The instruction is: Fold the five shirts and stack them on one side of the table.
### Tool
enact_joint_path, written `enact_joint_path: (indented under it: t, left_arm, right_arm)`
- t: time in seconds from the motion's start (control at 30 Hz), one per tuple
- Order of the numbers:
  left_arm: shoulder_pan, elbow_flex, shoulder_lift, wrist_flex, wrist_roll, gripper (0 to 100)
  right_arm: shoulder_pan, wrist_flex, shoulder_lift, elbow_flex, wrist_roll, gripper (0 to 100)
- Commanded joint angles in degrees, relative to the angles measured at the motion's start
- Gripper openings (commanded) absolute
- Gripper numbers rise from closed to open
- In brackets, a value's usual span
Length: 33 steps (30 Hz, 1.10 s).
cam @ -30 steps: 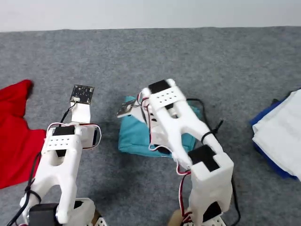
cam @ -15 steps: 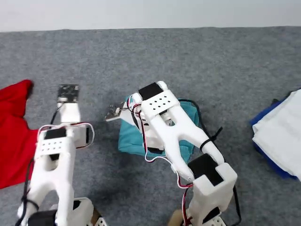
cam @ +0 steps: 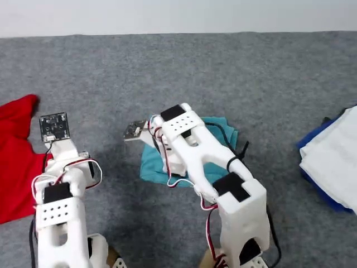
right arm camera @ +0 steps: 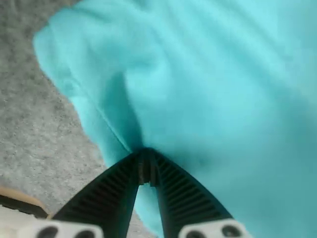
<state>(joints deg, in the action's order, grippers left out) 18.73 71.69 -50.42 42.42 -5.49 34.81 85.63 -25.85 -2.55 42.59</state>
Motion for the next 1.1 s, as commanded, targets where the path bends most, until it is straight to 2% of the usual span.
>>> enact_joint_path:
  t: [0.0, 0.17, 0.3, 0.5, 0.73, 1.07]
  left_arm:
    - [0.4, -0.4, -1.8, -1.2, -0.5, 0]
    - [0.4, -0.4, -1.8, -1.2, -0.5, 0]
    - [0.4, -0.4, -2.1, -1.1, -0.5, 0]
    - [4.1, -0.7, -2.3, -1.1, -2.6, 0]
    - [4.5, -0.7, -2.3, -1.1, -2.9, 0]
    - [4.5, -0.7, -2.3, -1.1, -2.9, 0]
  right_arm:
    - [2.2, 3.2, 0.7, -0.4, -0.5, 0.9]
    - [5.2, 10.2, 0.8, -0.7, -0.5, 0.9]
    - [5.3, 10.7, 2.7, -0.9, -0.4, 0.9]
    - [4.8, 3.6, 8.6, -0.9, -0.4, 0.9]
    - [5.0, -6.9, 8.5, -0.8, -0.4, 0.9]
    - [10.3, -16.5, -1.2, -0.9, -0.5, 0.9]
